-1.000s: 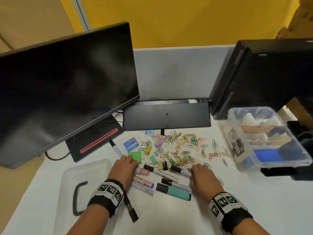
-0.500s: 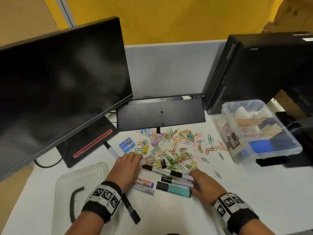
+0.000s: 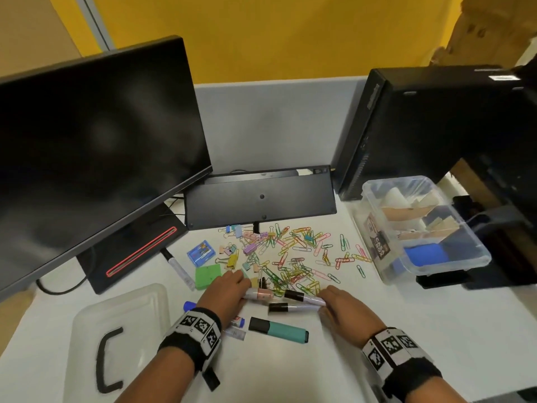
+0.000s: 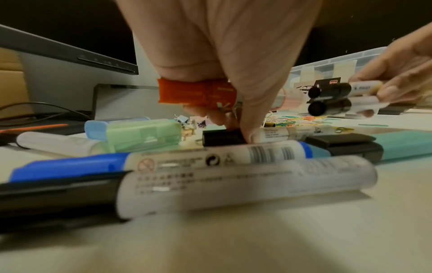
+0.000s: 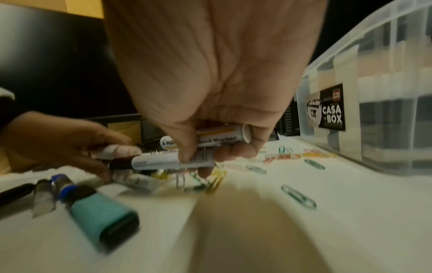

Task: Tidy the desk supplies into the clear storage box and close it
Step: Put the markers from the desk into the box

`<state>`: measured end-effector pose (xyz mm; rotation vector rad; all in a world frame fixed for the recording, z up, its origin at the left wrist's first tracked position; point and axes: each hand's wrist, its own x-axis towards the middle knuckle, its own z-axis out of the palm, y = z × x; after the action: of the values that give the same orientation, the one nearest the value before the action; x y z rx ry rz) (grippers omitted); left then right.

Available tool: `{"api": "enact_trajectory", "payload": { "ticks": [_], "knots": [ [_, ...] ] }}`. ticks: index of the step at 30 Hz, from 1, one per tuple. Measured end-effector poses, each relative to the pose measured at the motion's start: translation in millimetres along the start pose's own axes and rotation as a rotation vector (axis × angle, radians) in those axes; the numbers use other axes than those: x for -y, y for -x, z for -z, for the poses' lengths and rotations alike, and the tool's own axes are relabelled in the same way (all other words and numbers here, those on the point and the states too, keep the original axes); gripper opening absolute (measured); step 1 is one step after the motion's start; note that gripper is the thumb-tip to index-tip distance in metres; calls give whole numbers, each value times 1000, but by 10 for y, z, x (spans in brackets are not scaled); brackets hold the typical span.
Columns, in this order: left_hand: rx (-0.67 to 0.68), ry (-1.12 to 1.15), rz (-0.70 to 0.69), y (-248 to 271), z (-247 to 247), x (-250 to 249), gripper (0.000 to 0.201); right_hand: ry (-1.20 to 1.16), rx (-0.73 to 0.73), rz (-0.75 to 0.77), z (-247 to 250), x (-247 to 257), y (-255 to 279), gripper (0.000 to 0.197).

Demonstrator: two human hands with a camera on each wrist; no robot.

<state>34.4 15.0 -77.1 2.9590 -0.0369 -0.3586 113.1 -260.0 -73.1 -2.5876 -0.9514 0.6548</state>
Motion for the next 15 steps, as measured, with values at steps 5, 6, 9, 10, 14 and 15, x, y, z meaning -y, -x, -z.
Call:
{"api": "enact_trajectory", "payload": {
  "ticks": [5,6,9,10,14,15],
  "knots": [
    [-57,108,37,-5,19,-37,24,-48,-136,66,602,58,81,18],
    [-95,160,62,9,36,-35,21,-59,-183,72,746,67,99,17],
    [-188,289,145,20,118,-113,15,-74,-364,32,1178,-47,160,20],
    [-208,328,177,18,153,-147,12,-53,-422,-4,1311,-121,167,20],
    [-264,397,237,-53,210,-245,5,163,-571,-226,1755,-589,185,27],
    [-266,395,249,-74,208,-267,6,200,-592,-279,1847,-715,202,27]
  ]
}}
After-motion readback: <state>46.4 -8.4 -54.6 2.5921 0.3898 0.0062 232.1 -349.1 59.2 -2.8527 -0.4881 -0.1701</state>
